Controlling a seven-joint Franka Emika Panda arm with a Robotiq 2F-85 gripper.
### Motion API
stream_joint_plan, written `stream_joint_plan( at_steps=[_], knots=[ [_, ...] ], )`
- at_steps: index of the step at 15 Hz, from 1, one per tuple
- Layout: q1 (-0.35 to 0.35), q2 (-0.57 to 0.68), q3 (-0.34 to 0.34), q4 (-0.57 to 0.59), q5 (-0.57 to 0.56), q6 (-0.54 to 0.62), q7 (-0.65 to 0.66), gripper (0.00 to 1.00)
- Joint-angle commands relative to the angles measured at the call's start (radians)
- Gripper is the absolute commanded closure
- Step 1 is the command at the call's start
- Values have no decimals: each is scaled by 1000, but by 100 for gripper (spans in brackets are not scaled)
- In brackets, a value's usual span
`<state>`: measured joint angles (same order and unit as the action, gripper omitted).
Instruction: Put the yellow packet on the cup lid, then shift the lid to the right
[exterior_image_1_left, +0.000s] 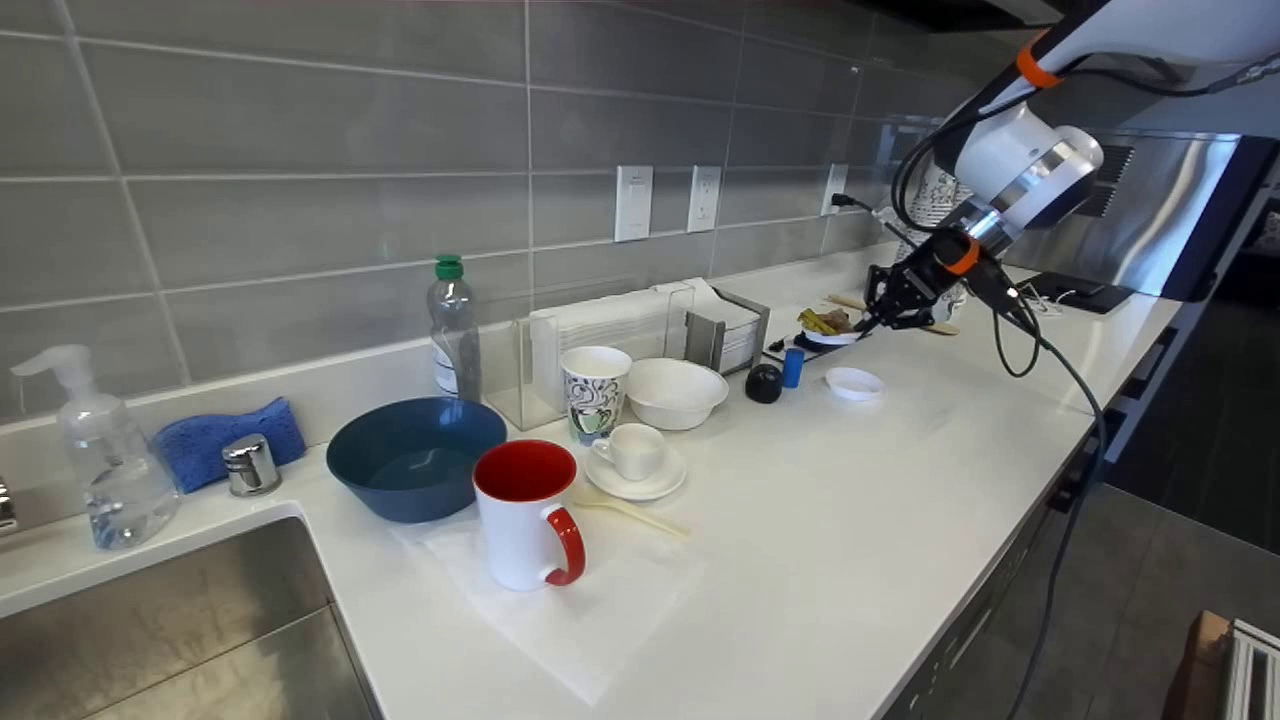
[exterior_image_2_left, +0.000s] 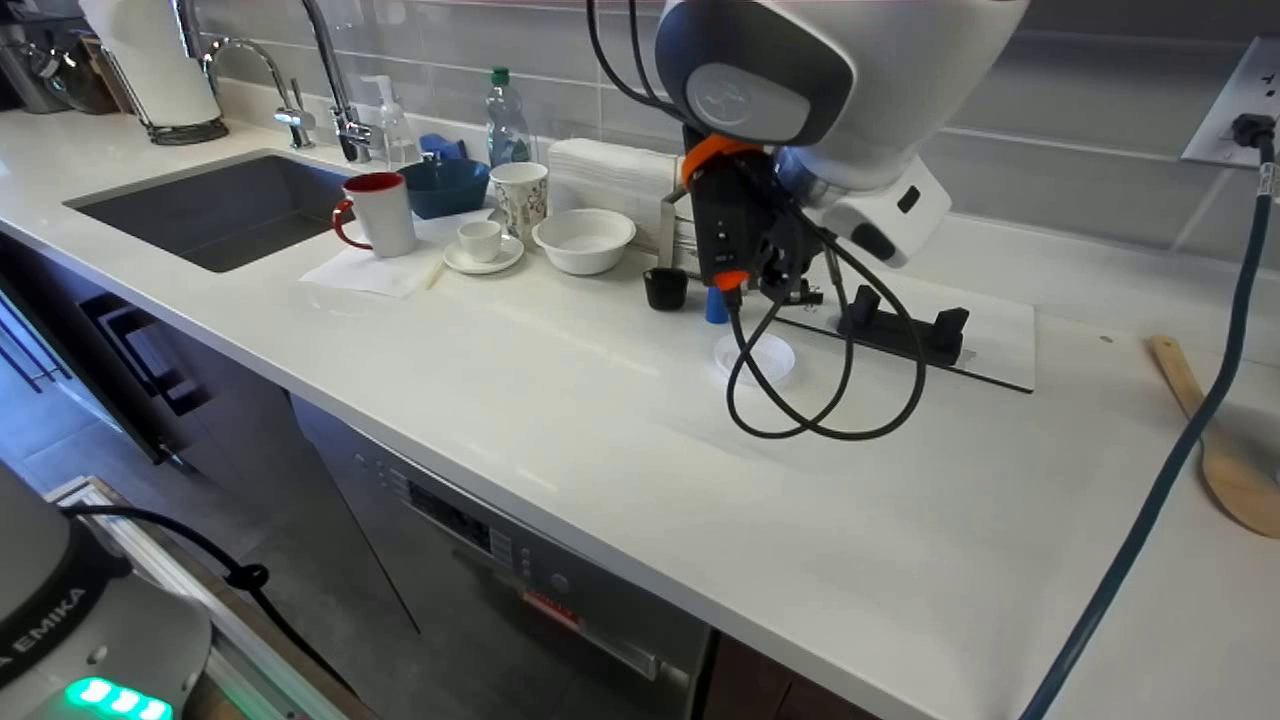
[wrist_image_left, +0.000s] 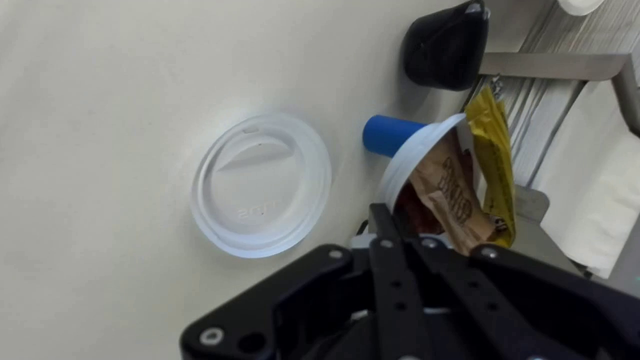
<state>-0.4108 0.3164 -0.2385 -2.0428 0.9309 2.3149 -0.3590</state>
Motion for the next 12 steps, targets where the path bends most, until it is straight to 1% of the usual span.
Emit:
stream_joint_plan(
  at_steps=[1, 5, 12],
  knots=[
    [-47, 43, -13, 38, 48, -44, -26, 100],
    [-74, 73, -18, 40, 39, -45, -40, 100],
    [-76, 127, -7, 51, 26, -36, -46, 100]
  ],
)
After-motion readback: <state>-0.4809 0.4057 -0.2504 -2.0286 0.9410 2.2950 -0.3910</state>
